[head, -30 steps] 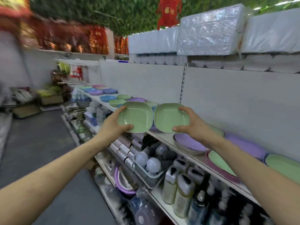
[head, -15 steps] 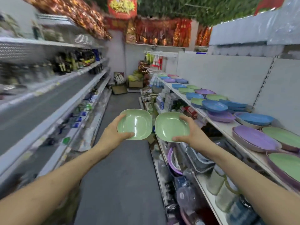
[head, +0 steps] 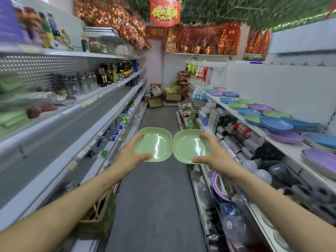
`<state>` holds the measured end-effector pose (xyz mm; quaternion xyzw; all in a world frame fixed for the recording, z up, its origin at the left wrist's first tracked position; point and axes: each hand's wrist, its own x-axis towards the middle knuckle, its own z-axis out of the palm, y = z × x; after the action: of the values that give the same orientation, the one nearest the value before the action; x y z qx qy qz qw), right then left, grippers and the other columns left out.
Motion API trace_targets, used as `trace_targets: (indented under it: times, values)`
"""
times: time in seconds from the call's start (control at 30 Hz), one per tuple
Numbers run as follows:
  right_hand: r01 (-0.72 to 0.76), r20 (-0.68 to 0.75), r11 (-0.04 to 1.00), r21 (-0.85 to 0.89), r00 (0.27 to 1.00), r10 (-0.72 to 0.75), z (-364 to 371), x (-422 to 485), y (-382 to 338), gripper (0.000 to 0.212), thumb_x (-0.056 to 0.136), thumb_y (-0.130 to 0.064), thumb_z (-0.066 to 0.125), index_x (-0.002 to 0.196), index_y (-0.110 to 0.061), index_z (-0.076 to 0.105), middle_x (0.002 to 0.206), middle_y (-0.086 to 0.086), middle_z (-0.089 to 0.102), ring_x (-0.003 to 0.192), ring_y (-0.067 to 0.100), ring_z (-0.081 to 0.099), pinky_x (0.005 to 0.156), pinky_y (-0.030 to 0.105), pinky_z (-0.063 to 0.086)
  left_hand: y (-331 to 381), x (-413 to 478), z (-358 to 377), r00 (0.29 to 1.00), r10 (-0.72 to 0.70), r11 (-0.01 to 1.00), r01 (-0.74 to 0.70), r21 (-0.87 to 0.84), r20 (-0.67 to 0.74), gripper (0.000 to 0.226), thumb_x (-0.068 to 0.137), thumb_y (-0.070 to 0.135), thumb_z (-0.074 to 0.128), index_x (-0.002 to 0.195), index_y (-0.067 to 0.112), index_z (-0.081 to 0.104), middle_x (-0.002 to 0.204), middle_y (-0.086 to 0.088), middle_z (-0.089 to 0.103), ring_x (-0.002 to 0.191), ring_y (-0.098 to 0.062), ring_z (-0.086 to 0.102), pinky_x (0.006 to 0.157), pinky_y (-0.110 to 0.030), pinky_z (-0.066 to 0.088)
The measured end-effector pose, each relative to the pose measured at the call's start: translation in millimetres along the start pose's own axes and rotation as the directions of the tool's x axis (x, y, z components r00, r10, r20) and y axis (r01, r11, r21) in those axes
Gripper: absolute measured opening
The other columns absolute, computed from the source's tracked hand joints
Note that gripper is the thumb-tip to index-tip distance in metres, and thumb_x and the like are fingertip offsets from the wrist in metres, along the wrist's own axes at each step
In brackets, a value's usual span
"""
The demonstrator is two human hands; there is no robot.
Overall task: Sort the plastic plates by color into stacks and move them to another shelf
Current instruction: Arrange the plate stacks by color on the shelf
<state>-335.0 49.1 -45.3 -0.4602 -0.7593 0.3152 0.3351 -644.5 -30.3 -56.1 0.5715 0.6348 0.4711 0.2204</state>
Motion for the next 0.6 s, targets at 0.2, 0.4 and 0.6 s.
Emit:
trace_targets:
  times: [0.2,0.4,0.6]
  values:
    - [0.009,-0.006,1.000,0.014,1.000,-0.009,15.6,5.1,-1.5,0.094,0.075,-0.030,0.088,0.151,-0.033,0.033,0.149,-0.012,0.042,0.134,0.008,0.039,0.105,0.027,0.031,-13.5,-2.4,-11.7,0.999,-0.029,0.999,0.029,0.016,0.017,0.081,0.081,0.025,0.085,0.149,0.039,0.044,0.144,0.017,0.045,0.127,-0.010,0.041,0.099,-0.032,0.036]
    - [0.013,0.016,1.000,0.025,1.000,-0.013,15.7,16.4,8.3,0.090,0.077,-0.035,0.086,0.150,-0.033,0.034,0.145,-0.014,0.042,0.136,0.010,0.039,0.106,0.029,0.032,-26.3,-5.5,-7.0,0.996,-0.092,0.996,0.092,0.004,0.010,0.081,0.080,0.024,0.085,0.149,0.038,0.045,0.146,0.014,0.046,0.131,-0.015,0.044,0.109,-0.040,0.042]
    - [-0.030,0.087,0.998,0.057,0.996,0.025,34.3,32.9,19.5,0.098,0.070,-0.035,0.090,0.149,-0.038,0.032,0.146,-0.018,0.041,0.136,0.012,0.042,0.112,0.044,0.043,-43.8,7.5,-2.8,0.991,-0.131,0.991,0.131,0.014,0.011,0.084,0.072,0.034,0.086,0.145,0.045,0.046,0.140,0.017,0.048,0.123,-0.039,0.059,0.103,-0.053,0.051]
